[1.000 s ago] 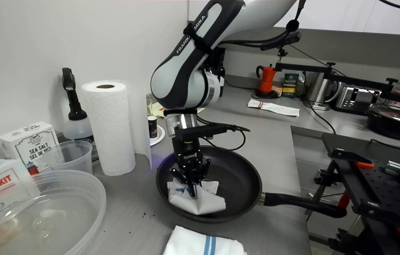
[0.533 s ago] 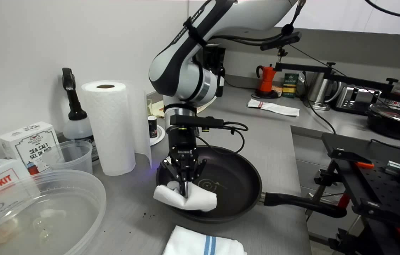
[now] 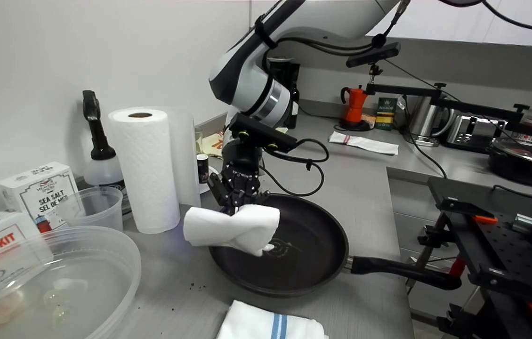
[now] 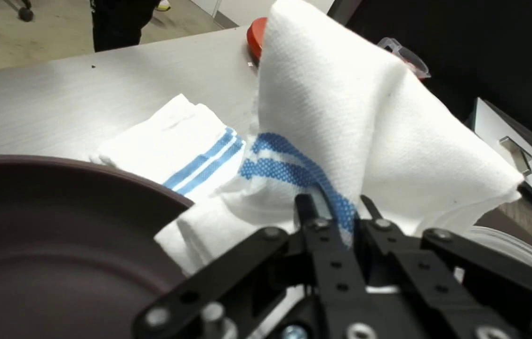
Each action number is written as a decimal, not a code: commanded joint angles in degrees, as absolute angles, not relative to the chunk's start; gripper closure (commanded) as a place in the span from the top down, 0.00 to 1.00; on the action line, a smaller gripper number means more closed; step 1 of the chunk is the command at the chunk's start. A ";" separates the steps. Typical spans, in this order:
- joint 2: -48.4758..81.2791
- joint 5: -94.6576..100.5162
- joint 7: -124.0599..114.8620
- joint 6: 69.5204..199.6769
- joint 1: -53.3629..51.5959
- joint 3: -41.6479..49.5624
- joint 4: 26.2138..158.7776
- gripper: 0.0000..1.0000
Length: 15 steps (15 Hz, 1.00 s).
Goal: Use the towel to wipe the pan
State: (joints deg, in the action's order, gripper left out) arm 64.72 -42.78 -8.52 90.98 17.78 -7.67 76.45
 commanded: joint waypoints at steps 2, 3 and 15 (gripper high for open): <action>63.54 -38.57 -6.00 86.35 15.53 -2.00 73.02 0.03; 62.76 -35.84 -6.59 86.52 14.87 -0.08 72.74 0.03; 50.64 -14.86 -8.37 102.25 14.50 10.17 78.56 0.03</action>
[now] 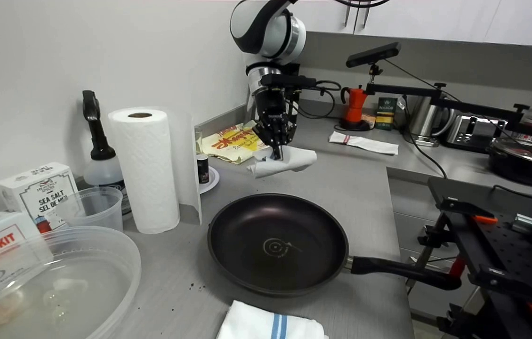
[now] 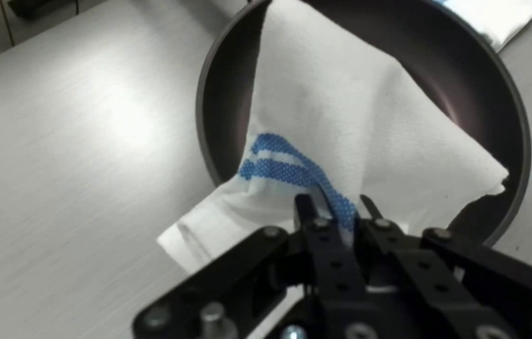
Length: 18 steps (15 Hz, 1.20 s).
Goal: Use the towel to wipe the pan
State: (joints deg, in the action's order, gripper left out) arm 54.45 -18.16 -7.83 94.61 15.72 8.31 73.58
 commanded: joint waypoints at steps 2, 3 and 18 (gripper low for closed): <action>49.45 -14.41 -9.23 111.04 14.67 10.71 81.56 0.03; 49.01 -14.17 -9.88 115.43 14.57 11.11 83.13 0.03; 53.44 -13.60 -28.87 136.55 13.72 17.12 94.37 0.03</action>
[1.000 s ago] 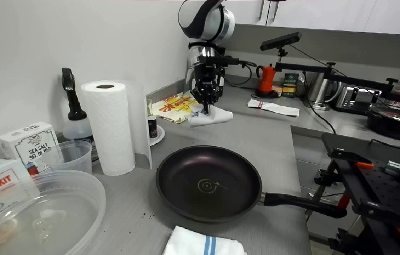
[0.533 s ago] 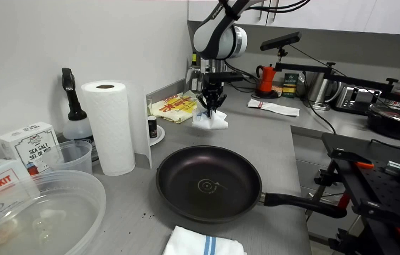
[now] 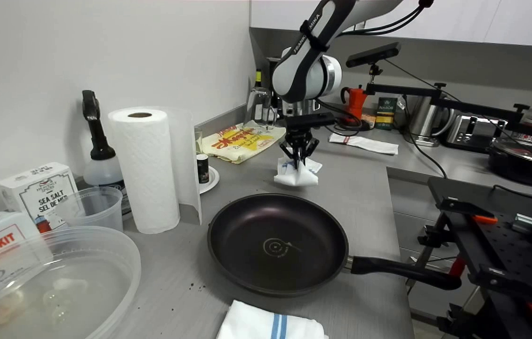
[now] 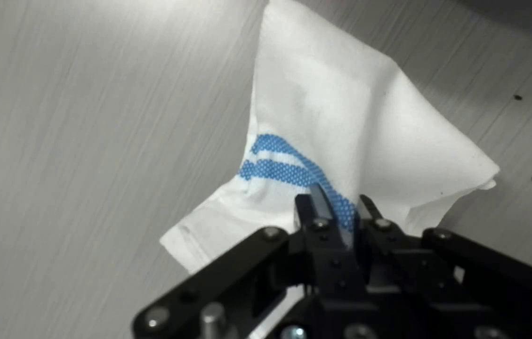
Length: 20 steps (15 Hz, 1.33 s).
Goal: Use the towel to wipe the pan
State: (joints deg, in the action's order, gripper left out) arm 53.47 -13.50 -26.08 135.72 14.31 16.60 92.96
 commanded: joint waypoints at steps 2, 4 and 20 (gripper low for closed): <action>53.93 -14.25 -29.67 136.36 14.20 16.80 94.48 0.03; 54.10 -14.78 -30.17 136.36 14.52 16.59 94.84 0.03; 51.76 -16.99 -28.50 135.45 15.91 14.68 97.57 0.72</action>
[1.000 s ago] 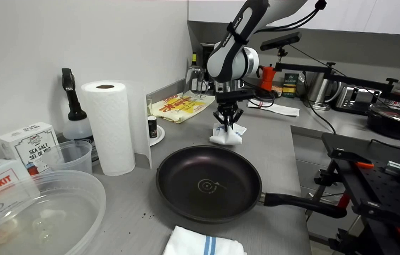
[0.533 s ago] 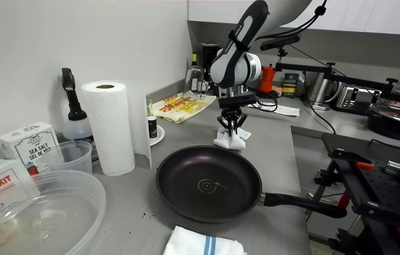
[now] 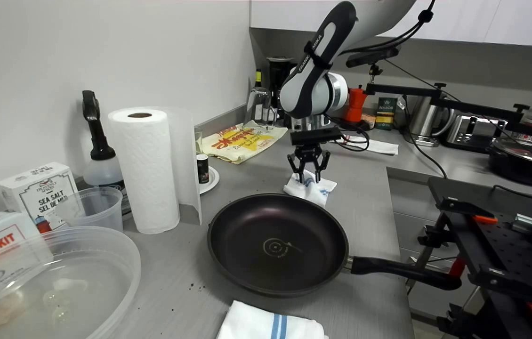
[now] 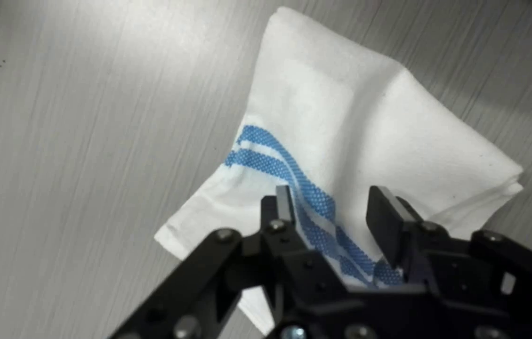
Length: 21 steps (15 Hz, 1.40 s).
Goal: Use the towel to wipe the pan
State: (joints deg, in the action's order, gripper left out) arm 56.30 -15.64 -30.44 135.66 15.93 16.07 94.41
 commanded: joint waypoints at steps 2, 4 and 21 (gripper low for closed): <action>48.12 -17.26 -26.19 135.38 15.78 13.25 99.35 0.86; 42.98 -17.30 -21.99 135.30 15.74 11.16 102.30 0.99; 8.59 -12.68 -9.11 117.42 6.16 4.93 124.88 1.00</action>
State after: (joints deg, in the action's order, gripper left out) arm 8.50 -12.65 -9.14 117.58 6.47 4.56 125.07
